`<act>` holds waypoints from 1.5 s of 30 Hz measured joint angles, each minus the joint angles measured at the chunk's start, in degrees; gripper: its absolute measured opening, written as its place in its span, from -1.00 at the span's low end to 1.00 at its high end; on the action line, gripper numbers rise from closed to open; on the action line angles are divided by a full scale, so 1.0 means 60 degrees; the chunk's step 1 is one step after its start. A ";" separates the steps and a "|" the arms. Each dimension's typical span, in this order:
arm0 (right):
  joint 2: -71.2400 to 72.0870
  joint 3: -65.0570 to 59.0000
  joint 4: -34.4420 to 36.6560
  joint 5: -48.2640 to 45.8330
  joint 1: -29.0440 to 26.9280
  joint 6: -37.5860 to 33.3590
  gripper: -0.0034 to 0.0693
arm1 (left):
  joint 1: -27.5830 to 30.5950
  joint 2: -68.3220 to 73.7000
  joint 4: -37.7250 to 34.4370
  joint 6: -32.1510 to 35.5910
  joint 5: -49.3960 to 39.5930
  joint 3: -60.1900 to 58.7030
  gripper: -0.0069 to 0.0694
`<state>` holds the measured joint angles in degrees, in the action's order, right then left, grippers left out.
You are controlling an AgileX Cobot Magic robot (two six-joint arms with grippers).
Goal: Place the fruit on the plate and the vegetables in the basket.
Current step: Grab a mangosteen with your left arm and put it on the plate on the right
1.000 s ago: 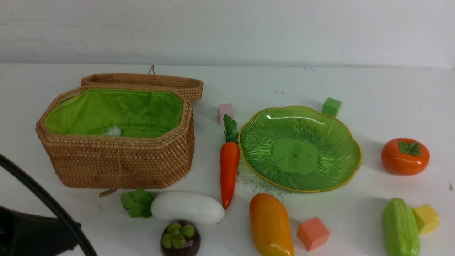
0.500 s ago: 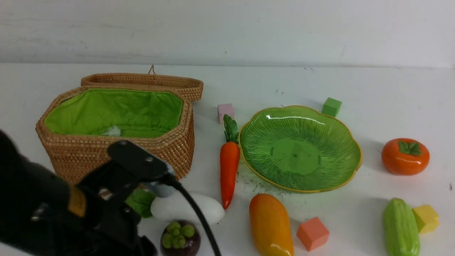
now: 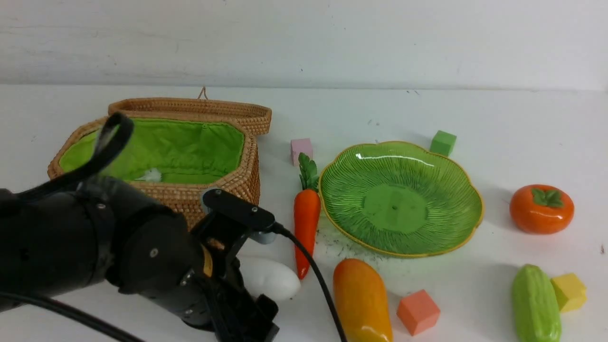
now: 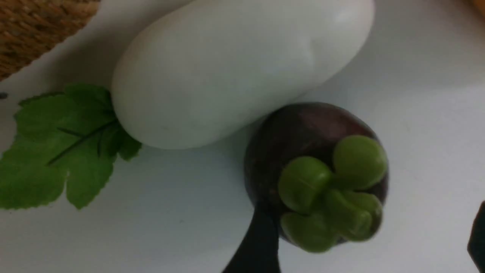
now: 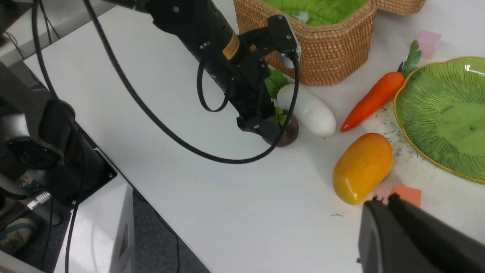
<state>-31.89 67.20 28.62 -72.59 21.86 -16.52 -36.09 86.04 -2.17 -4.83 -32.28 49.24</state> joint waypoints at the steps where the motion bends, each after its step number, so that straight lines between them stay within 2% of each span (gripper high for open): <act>1: 0.0000 0.0000 0.0000 0.0000 0.0000 0.0000 -0.81 | 0.0000 0.0121 0.0044 -0.0090 0.0062 0.0000 0.93; 8: -0.0008 0.0000 0.0000 0.0000 0.0000 -0.0007 -0.80 | 0.0000 0.1032 0.0277 -0.0294 0.0618 0.0011 0.86; 14: -0.0018 0.0000 0.0071 0.0000 0.0000 -0.0007 -0.78 | 0.0000 0.1390 0.0279 -0.0694 0.0712 0.0056 0.61; 22: -0.0018 0.0000 0.0341 0.0000 0.0000 -0.0007 -0.78 | 0.0000 0.1412 0.0287 -0.0883 0.0630 0.0107 0.60; 28: -0.0018 0.0000 0.0352 0.0000 0.0000 -0.0007 -0.77 | -0.0019 0.0844 0.0249 -0.0883 -0.1003 0.0374 0.60; 33: -0.0018 0.0000 0.0252 0.0010 0.0000 0.0003 -0.76 | -0.0019 -0.0431 -0.0330 -0.0764 -0.2131 0.0466 0.60; 37: -0.0018 0.0000 -0.0347 0.0407 0.0000 0.0311 -0.76 | -0.0019 -0.1405 -0.1175 0.0142 -0.2041 0.0634 0.60; 39: -0.0018 0.0000 -0.0753 0.0678 0.0000 0.0599 -0.76 | -0.0028 -0.1626 -0.1673 0.1200 -0.1304 0.0866 0.60; 42: -0.0018 0.0000 -0.1559 0.1111 0.0000 0.1286 -0.75 | -0.0036 -0.1345 -0.3008 0.3038 0.0683 0.1480 0.60; 43: -0.0018 0.0000 -0.1559 0.1111 0.0000 0.1331 -0.75 | -0.0036 -0.1298 -0.3115 0.3148 0.0791 0.1532 0.60; 45: -0.0018 0.0000 -0.2180 0.1471 0.0000 0.1861 -0.74 | -0.0036 -0.0530 -0.4571 0.4611 0.1855 0.2304 0.60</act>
<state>-31.99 67.20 15.54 -63.76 21.86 -5.36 -36.30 82.86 -29.60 22.83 -21.15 63.06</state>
